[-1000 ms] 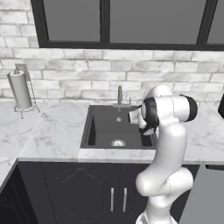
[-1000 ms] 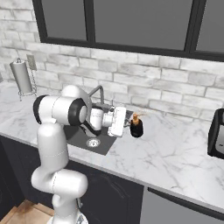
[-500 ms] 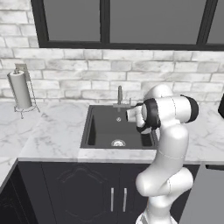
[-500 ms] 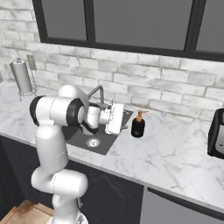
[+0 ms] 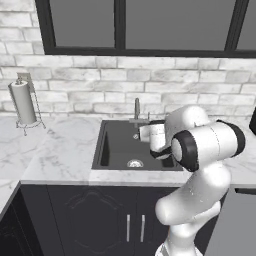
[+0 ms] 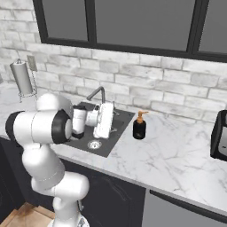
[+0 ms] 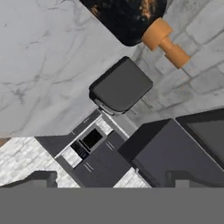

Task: Restock the sink supplies by placing the sponge and soap dispenser on the counter and next to the sink. Make sure the soap dispenser is upright.

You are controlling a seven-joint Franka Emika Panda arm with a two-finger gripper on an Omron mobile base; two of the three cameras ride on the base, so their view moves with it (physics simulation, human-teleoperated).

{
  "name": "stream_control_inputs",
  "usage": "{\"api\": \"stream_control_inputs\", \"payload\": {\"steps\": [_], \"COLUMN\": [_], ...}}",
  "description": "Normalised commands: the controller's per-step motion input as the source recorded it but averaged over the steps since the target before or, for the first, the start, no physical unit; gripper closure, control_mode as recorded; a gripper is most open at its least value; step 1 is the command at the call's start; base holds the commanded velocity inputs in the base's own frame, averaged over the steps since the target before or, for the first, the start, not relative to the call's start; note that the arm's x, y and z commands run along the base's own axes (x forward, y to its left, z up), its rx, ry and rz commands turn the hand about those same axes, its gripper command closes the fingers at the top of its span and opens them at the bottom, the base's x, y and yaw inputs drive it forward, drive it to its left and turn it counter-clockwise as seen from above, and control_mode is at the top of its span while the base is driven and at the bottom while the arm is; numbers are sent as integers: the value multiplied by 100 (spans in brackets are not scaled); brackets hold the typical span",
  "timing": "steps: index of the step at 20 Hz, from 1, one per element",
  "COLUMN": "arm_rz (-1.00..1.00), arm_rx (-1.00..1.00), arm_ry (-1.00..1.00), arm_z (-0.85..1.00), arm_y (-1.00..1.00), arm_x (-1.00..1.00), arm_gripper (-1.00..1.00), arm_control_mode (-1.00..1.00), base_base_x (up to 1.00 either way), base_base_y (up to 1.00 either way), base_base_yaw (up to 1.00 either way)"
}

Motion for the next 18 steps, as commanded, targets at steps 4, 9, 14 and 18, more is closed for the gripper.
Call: {"api": "stream_control_inputs", "payload": {"steps": [4,9,14,18], "arm_rz": [-5,-8,-1,0], "arm_rx": [6,22,23,26], "arm_ry": [-21,-29,-38,-34], "arm_z": [62,51,23,0], "arm_y": [22,3,35,57], "arm_x": [-100,-100,-98,-72], "arm_gripper": [-100,-100,-100,-100], "arm_control_mode": [-100,-100,-100,-100], "base_base_x": [0,0,0,0], "base_base_y": [0,0,0,0], "base_base_yaw": [0,0,0,0]}}
